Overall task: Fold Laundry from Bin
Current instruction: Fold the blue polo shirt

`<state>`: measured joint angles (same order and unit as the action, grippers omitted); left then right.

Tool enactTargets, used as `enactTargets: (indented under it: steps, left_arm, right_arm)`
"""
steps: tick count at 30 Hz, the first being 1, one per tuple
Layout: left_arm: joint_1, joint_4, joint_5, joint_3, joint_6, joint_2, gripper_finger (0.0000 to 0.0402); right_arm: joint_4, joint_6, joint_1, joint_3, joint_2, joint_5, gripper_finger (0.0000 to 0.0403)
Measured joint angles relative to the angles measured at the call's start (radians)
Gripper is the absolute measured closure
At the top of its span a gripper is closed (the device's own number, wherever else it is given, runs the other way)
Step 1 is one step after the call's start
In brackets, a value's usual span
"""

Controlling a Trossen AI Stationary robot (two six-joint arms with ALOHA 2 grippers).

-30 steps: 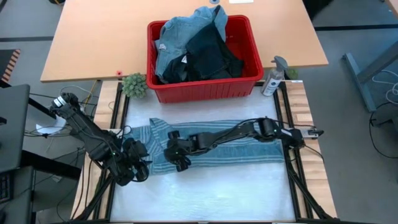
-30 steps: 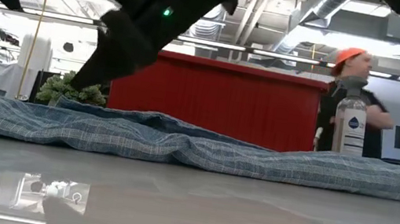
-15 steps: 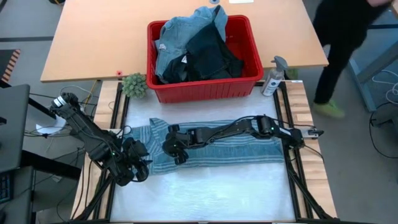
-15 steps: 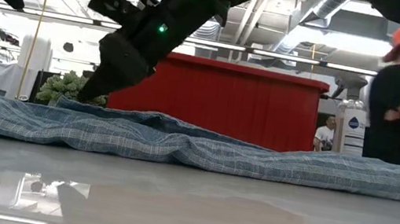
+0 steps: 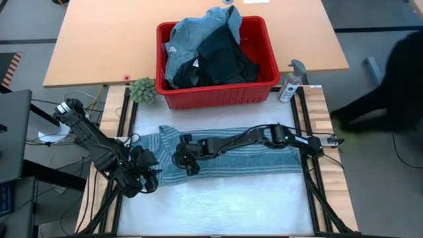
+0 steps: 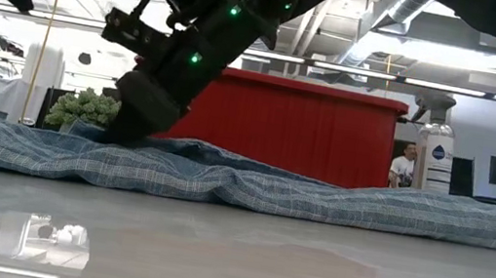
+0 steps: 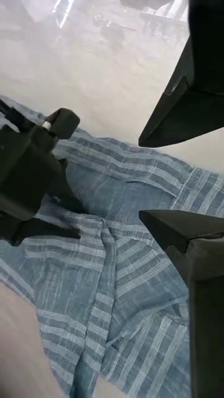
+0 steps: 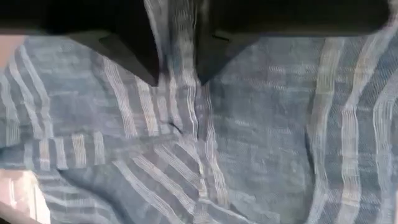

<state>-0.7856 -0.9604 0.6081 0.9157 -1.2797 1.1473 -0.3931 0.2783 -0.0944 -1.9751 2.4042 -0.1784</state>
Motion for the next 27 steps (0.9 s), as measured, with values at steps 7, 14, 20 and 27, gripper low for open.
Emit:
enactTargets:
  steps: [7, 14, 20, 27]
  left_arm:
    - [0.000, -0.001, 0.029, 0.000, -0.001, 0.000, 0.0239]
    - [0.000, 0.000, 0.025, 0.000, -0.011, 0.000, 0.0239]
    - [0.000, 0.001, 0.025, 0.000, -0.025, 0.000, 0.0239]
    - [0.000, 0.001, 0.017, 0.000, -0.043, 0.000, 0.0239]
  right_arm:
    - [-0.042, -0.004, -0.005, 0.000, -0.006, -0.004, 0.0382]
    - [-0.079, -0.018, -0.025, 0.000, -0.046, -0.004, 0.0384]
    - [-0.104, -0.092, -0.020, 0.000, -0.105, 0.025, 0.0384]
    - [-0.161, -0.090, -0.035, -0.001, -0.162, 0.067, 0.0384]
